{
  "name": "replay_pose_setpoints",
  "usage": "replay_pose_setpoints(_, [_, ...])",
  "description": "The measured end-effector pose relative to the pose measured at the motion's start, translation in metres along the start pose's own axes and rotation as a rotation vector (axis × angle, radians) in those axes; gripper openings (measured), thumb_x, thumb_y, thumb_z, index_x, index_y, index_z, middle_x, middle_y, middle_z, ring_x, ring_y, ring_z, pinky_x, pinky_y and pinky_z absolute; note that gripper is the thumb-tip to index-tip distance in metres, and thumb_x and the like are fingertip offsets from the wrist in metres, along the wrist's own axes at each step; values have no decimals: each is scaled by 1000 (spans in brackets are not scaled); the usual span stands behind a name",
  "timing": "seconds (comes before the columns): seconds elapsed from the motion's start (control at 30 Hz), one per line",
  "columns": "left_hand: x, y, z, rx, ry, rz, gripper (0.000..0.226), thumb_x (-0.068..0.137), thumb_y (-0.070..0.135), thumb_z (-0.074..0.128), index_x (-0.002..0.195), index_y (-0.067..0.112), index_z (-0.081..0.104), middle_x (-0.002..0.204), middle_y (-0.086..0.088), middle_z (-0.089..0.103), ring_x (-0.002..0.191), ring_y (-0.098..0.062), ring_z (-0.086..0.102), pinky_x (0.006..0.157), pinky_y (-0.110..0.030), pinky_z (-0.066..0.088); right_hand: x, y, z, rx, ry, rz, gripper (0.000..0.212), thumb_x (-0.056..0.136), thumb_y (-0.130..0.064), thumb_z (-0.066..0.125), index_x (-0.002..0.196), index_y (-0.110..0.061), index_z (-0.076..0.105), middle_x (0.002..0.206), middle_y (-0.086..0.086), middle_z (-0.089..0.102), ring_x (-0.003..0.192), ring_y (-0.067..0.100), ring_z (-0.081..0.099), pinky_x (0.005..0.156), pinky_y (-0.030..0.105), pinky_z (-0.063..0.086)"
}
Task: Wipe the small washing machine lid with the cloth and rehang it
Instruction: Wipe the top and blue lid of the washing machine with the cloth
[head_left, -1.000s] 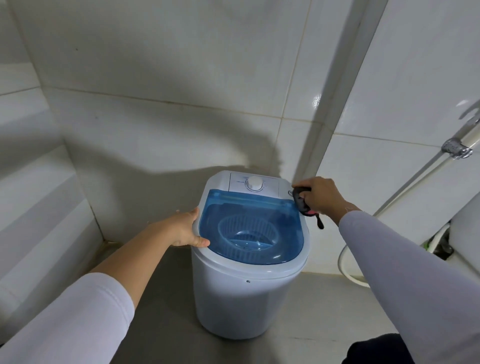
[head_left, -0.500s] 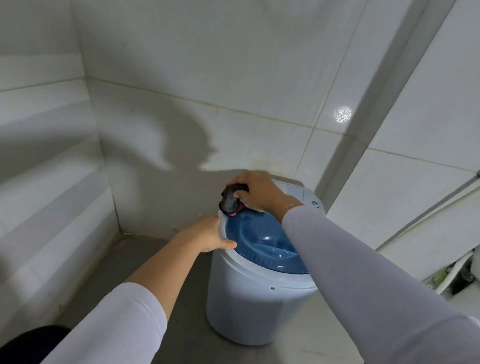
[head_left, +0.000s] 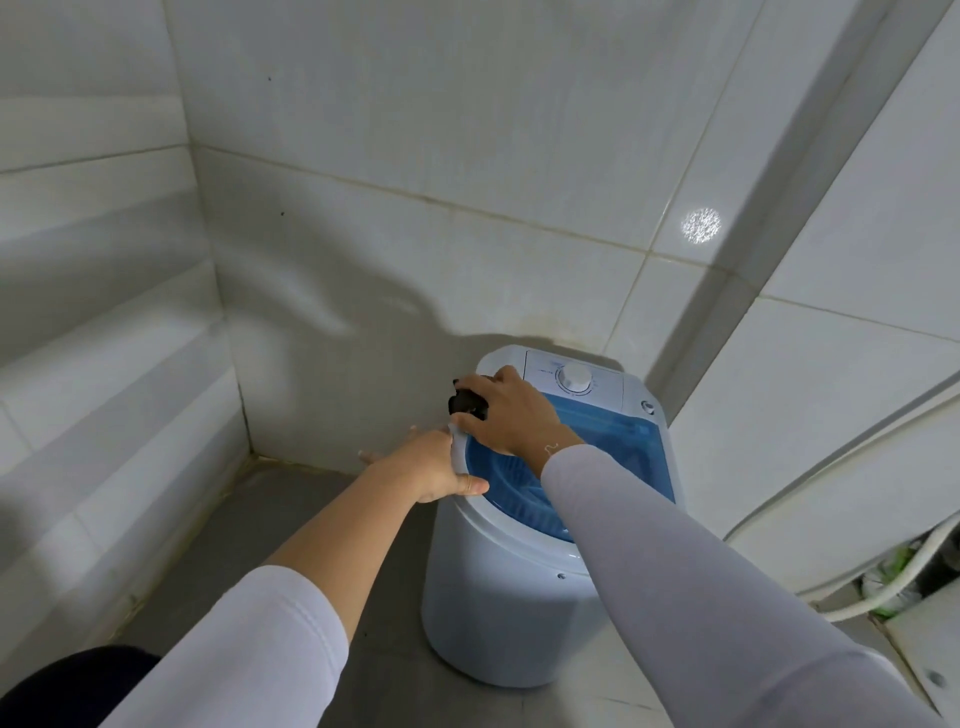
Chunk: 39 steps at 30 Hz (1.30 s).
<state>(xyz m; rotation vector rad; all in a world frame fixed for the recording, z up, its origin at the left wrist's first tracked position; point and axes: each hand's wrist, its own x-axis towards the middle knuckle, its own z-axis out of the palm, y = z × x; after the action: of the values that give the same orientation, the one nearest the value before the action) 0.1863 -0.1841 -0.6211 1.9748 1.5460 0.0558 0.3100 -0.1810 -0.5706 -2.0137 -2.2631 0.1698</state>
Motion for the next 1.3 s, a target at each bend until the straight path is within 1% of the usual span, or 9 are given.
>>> replay_pose_setpoints(0.1, [2,-2,0,7,-9,-30,101,70,67,63,148,19,21,155,-7,30,145,-30,21,112,-59,26,-2,3,8,-31,29,23,43,91,-34,48,132,-23,46,132,13,49,119,33,50,97,42,47])
replay_pose_setpoints(0.23, [4,-1,0,31,-7,-57,104,72,66,62,150,17,14,159,-8,17,149,-28,6,115,-59,19,-6,7,4,-42,36,24,41,87,-17,53,127,-16,51,124,14,56,114,32,53,87,37,49])
replay_pose_setpoints(0.37, [2,2,-1,36,3,-63,104,74,63,63,151,16,12,160,-8,13,149,-27,0,116,-59,16,-13,20,-3,-57,14,80,43,83,-13,56,125,-15,54,119,14,59,108,31,57,82,37,51])
replay_pose_setpoints(0.5, [-1,5,-3,36,-10,-62,104,76,60,63,152,17,6,161,-9,6,149,-26,-5,117,-58,13,-23,37,-8,-74,19,117,42,82,-10,57,124,-15,56,119,13,61,107,32,58,83,38,52])
replay_pose_setpoints(0.63, [-3,6,-4,47,3,-52,101,77,60,62,151,18,9,161,-8,10,149,-27,0,117,-58,15,-34,52,-13,-73,34,160,41,82,-7,55,122,-16,58,117,13,62,107,31,58,80,37,52])
replay_pose_setpoints(0.8, [-3,6,-4,56,12,-51,101,76,61,63,151,18,11,160,-7,14,149,-28,5,117,-58,16,-48,74,-18,-53,62,212,40,83,-9,57,123,-16,58,118,14,62,107,31,59,85,37,52])
replay_pose_setpoints(1.0, [-6,8,-6,75,14,-58,99,75,62,62,150,17,15,159,-7,19,148,-29,12,116,-57,20,-70,108,-23,-15,75,312,38,81,-3,55,116,-16,62,114,14,64,101,31,62,79,33,50])
replay_pose_setpoints(1.17, [-19,21,-9,66,21,-18,88,83,50,62,150,13,18,158,-9,22,147,-29,14,119,-45,19,-86,128,-25,-34,79,362,38,83,-6,55,118,-17,61,115,14,64,103,31,60,82,33,50])
replay_pose_setpoints(1.3, [-25,27,-10,87,24,-18,87,85,48,61,150,12,17,158,-10,21,147,-29,14,118,-42,18,-95,139,-26,8,82,405,35,85,-10,56,119,-14,60,113,14,66,99,31,62,83,32,51])
